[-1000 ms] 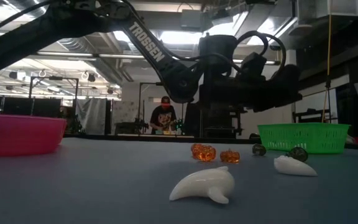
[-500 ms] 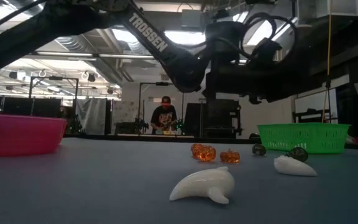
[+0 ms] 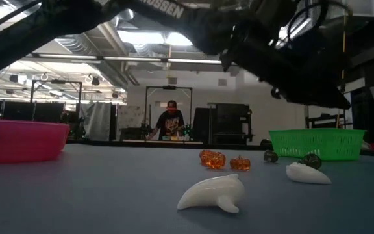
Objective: Sort Halloween decoration
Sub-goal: Put the orange pumpkin toy into the red bowl
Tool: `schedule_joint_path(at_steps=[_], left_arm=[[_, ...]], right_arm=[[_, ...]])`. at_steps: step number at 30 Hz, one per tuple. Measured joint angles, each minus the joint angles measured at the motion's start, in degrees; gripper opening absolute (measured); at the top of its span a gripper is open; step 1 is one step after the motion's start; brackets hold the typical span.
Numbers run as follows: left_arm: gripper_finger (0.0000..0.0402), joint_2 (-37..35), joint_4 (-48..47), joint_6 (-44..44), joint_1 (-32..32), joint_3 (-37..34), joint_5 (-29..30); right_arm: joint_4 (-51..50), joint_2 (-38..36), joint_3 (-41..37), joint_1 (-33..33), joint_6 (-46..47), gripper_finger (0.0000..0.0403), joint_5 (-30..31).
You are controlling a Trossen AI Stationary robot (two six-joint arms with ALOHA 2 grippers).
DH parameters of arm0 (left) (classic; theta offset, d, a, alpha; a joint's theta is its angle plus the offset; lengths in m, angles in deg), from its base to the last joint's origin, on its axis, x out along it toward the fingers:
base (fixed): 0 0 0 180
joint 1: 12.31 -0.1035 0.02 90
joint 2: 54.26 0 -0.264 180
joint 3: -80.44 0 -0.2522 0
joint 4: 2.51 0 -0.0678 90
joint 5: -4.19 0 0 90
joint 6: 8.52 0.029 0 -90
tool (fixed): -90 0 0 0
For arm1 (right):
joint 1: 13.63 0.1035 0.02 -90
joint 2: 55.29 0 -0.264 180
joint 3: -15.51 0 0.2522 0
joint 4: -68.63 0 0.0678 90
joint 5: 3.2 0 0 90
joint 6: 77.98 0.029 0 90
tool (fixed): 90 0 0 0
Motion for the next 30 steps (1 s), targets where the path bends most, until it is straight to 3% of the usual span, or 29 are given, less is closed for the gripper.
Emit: schedule_joint_path(at_steps=[9,24,30], left_arm=[[0.0165,0.11,-25.56,2.27,1.42,12.73,0.08],[0.0165,-3.76,-52.16,-0.51,4.47,12.35,-3.17],[0.0165,-3.89,-57.08,-1.76,7.32,12.33,-3.0]], right_arm=[[0.38,-0.84,0.41,0.1,0.04,0.0199,-1.77],[-1.29,-6.23,-0.22,-0.14,0.08,0.0199,-3.54],[-3.63,-8.18,-0.07,-0.01,0.09,0.0199,-4.31]])
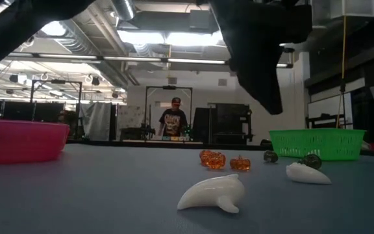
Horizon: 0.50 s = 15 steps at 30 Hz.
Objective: Sort Halloween decoration
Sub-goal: Put the orange pumpkin toy into the red bowl
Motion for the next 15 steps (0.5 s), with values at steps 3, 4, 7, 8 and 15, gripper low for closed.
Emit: schedule_joint_path(at_steps=[3,4,7,8,15], left_arm=[[0.0165,0.0,-3.19,-1.15,1.81,0.0,0.05],[0.0165,0.0,-4.14,-1.43,2.36,0.0,0.05],[0.0165,0.0,-6.36,-1.83,3.71,-0.01,0.35],[0.0165,0.0,-6.51,-2.04,4.09,-0.04,0.69],[0.0165,0.02,-5.66,-4.24,5.85,-0.74,3.25]], right_arm=[[-0.64,-0.28,-0.03,-0.04,0.04,0.0199,0.06],[-0.64,-0.37,-0.02,-0.04,0.04,0.0199,0.06],[-1.24,-0.35,0.0,-0.02,0.37,0.0199,-0.02],[-1.38,-0.31,0.0,0.01,0.8,0.0199,-0.04],[-1.26,-0.24,0.0,0.0,2.05,0.0199,-0.03]])
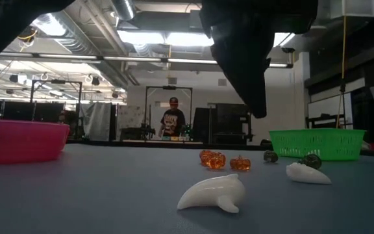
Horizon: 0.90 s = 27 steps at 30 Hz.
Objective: Sort Halloween decoration
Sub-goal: Put the orange pumpkin toy into the red bowl
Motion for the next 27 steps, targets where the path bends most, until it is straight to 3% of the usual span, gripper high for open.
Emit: schedule_joint_path(at_steps=[16,27], left_arm=[[0.0165,0.05,8.02,-1.73,-0.51,-12.8,-0.04],[0.0163,-0.11,8.98,-1.93,-0.66,-13.88,-0.35]], right_arm=[[0.11,-0.04,0.02,0.0,0.02,0.0199,-0.02],[0.11,-0.04,0.02,0.0,0.02,0.0199,-0.04]])
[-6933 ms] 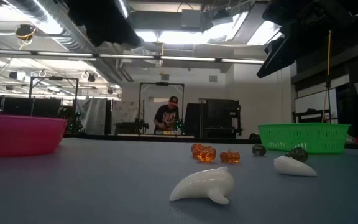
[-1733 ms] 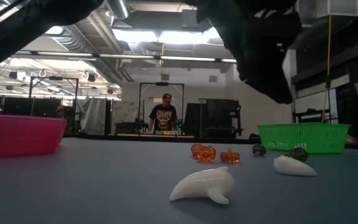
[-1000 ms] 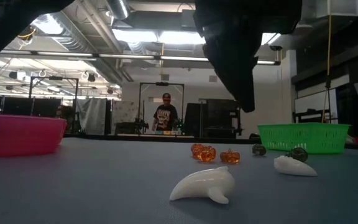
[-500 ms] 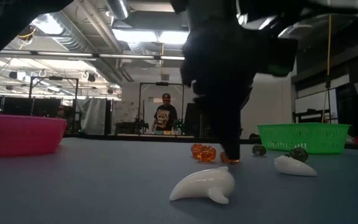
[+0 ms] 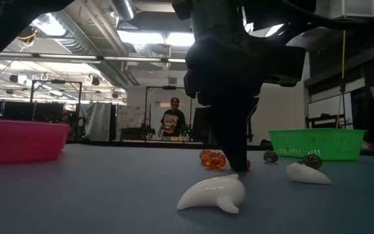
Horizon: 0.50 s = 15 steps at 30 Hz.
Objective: Sort Halloween decoration
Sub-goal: Put the orange pumpkin toy into the red bowl
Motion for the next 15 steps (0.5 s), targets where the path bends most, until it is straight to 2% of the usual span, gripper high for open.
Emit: schedule_joint_path(at_steps=[15], left_arm=[[0.0102,0.15,0.02,0.04,0.02,-0.04,-0.09]], right_arm=[[0.0,0.0,0.02,0.0,0.0,0.0199,-0.01]])
